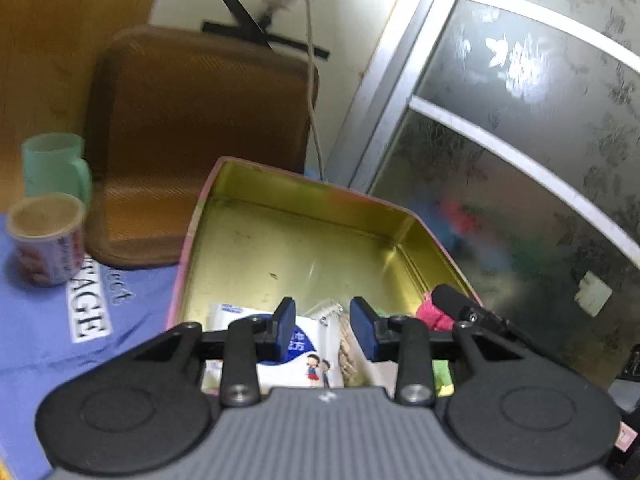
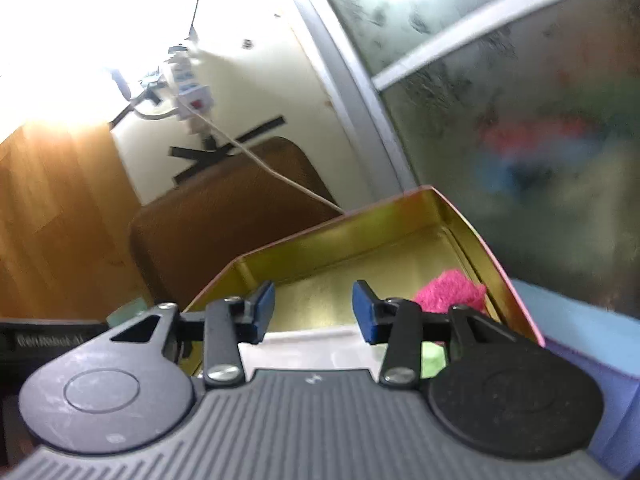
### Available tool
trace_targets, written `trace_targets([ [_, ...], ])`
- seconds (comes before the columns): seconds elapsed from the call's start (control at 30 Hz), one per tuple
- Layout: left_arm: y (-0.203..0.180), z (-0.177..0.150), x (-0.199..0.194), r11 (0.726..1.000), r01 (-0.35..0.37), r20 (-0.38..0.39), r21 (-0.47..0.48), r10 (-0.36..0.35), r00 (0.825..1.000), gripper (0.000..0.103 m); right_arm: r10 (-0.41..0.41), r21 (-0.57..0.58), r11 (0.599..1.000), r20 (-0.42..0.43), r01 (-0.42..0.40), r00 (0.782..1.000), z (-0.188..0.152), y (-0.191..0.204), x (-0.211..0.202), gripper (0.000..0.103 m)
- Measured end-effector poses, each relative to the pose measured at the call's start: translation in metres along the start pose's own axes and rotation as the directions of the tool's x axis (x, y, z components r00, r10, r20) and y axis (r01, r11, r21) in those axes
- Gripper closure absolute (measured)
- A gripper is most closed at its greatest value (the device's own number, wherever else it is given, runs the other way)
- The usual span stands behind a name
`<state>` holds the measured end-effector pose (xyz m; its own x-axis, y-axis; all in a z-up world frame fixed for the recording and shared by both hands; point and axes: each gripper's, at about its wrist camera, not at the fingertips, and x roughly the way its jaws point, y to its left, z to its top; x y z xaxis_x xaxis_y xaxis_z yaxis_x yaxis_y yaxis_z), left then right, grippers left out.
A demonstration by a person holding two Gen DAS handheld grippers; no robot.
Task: Organize soft objects
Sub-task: 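Grasp the green correction tape with the left gripper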
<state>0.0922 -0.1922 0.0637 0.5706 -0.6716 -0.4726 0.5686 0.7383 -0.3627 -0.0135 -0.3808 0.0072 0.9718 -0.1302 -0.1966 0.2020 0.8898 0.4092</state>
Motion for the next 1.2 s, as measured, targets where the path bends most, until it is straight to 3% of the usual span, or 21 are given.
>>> trace_targets([
  [0.13, 0.028, -0.009, -0.053, 0.999, -0.027, 0.073, -0.027, 0.029, 0.997, 0.072, 0.132, 0.004, 0.991, -0.058, -0.132, 0.990, 0.007, 0.009, -0.006, 0.059],
  [0.3, 0.094, -0.026, -0.127, 0.973, -0.162, 0.134, -0.165, 0.185, 0.974, 0.072, 0.308, -0.003, 0.951, -0.107, -0.310, 0.945, 0.006, 0.043, -0.018, 0.061],
  [0.37, 0.124, -0.039, -0.153, 0.946, -0.222, 0.115, -0.234, 0.254, 0.960, 0.072, 0.400, -0.005, 0.914, -0.160, -0.406, 0.902, -0.004, 0.063, -0.020, 0.061],
  [0.43, 0.147, -0.054, -0.177, 0.913, -0.296, 0.083, -0.282, 0.331, 0.940, 0.072, 0.482, -0.014, 0.866, -0.242, -0.500, 0.842, -0.020, 0.089, -0.019, 0.060],
  [0.53, 0.168, -0.079, -0.204, 0.878, -0.348, 0.048, -0.330, 0.384, 0.922, 0.072, 0.518, -0.059, 0.817, -0.363, -0.574, 0.774, -0.051, 0.127, -0.017, 0.060],
  [0.67, 0.183, -0.108, -0.221, 0.854, -0.358, -0.002, -0.378, 0.386, 0.922, 0.072, 0.500, -0.136, 0.759, -0.506, -0.637, 0.703, -0.091, 0.173, -0.020, 0.060],
  [0.83, 0.192, -0.125, -0.226, 0.861, -0.320, -0.023, -0.397, 0.339, 0.941, 0.071, 0.472, -0.273, 0.614, -0.625, -0.740, 0.622, -0.127, 0.222, -0.041, 0.061],
  [0.93, 0.190, -0.126, -0.220, 0.876, -0.279, -0.023, -0.394, 0.294, 0.956, 0.071, 0.409, -0.305, 0.610, -0.670, -0.731, 0.620, -0.143, 0.232, -0.038, 0.061],
  [0.97, 0.189, -0.125, -0.216, 0.881, -0.271, -0.026, -0.388, 0.283, 0.959, 0.070, 0.392, -0.318, 0.611, -0.674, -0.725, 0.626, -0.148, 0.234, -0.037, 0.061],
  [1.03, 0.185, -0.122, -0.208, 0.890, -0.259, -0.035, -0.375, 0.266, 0.963, 0.052, 0.371, -0.361, 0.608, -0.658, -0.707, 0.655, -0.154, 0.239, -0.034, 0.061],
  [1.1, 0.179, -0.121, -0.202, 0.899, -0.256, -0.031, -0.354, 0.263, 0.964, 0.044, 0.355, -0.387, 0.607, -0.649, -0.694, 0.672, -0.156, 0.245, -0.030, 0.060],
  [1.2, 0.177, -0.120, -0.193, 0.899, -0.260, -0.031, -0.352, 0.267, 0.963, 0.044, 0.357, -0.408, 0.593, -0.640, -0.694, 0.681, -0.160, 0.251, -0.026, 0.062],
])
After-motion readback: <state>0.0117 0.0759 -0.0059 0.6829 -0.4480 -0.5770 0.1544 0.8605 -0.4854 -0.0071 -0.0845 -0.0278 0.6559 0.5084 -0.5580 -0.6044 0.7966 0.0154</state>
